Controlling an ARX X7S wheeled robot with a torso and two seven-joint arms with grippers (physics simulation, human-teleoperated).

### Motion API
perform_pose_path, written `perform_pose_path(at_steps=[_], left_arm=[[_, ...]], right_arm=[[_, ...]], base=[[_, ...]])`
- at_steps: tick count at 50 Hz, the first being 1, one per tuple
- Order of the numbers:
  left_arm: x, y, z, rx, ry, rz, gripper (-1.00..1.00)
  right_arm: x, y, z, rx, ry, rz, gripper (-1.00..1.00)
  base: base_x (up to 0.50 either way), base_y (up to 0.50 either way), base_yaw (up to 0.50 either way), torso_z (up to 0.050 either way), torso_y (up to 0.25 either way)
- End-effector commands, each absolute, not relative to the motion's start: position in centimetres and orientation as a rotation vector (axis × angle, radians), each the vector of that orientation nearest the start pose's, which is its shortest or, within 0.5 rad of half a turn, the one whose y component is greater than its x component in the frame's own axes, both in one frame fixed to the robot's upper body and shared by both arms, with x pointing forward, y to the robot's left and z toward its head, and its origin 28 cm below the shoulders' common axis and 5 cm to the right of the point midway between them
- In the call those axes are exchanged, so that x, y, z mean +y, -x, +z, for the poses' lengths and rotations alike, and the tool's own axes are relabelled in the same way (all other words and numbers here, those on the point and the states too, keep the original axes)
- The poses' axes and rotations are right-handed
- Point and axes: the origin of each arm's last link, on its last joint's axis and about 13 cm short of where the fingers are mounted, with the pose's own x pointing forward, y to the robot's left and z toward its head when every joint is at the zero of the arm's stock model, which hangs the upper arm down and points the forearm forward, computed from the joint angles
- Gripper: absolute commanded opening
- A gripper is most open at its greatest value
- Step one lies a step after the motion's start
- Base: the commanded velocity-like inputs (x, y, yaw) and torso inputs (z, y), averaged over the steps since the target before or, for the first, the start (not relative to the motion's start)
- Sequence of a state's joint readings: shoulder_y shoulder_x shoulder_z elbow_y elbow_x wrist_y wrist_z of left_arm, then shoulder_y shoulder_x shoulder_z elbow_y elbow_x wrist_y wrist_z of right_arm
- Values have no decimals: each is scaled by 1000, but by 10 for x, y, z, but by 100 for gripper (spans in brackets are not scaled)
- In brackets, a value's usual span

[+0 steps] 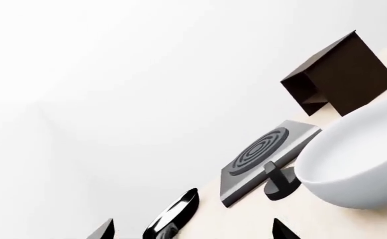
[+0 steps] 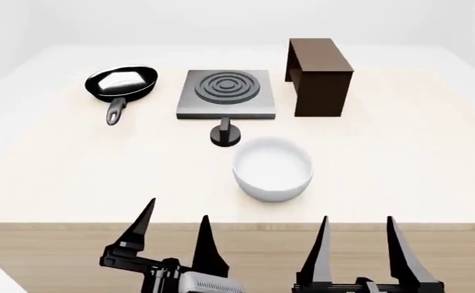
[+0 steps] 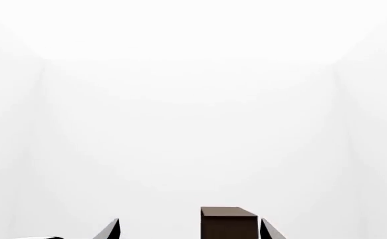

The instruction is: Turn on the stove.

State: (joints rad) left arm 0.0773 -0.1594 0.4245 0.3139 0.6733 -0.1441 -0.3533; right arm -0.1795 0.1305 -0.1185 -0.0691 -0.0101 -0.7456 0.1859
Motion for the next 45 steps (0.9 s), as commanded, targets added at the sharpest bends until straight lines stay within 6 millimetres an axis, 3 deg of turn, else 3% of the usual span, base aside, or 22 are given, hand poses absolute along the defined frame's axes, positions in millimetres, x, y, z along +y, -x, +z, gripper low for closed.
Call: perform_pose_path(at_steps=[1, 33, 45], left_arm=[[171, -181, 54, -332, -689, 27, 100], [171, -181, 53, -327, -681, 27, 100], [172, -183, 50, -325, -679, 28, 100]], right_arm=[[-98, -165, 43, -628, 16, -10, 100], [-98, -163, 44, -640, 27, -8, 100], [-98, -162, 45, -649, 39, -9, 100]], base=[[0, 145, 0, 0, 0], [0, 159, 0, 0, 0], [0, 398, 0, 0, 0]])
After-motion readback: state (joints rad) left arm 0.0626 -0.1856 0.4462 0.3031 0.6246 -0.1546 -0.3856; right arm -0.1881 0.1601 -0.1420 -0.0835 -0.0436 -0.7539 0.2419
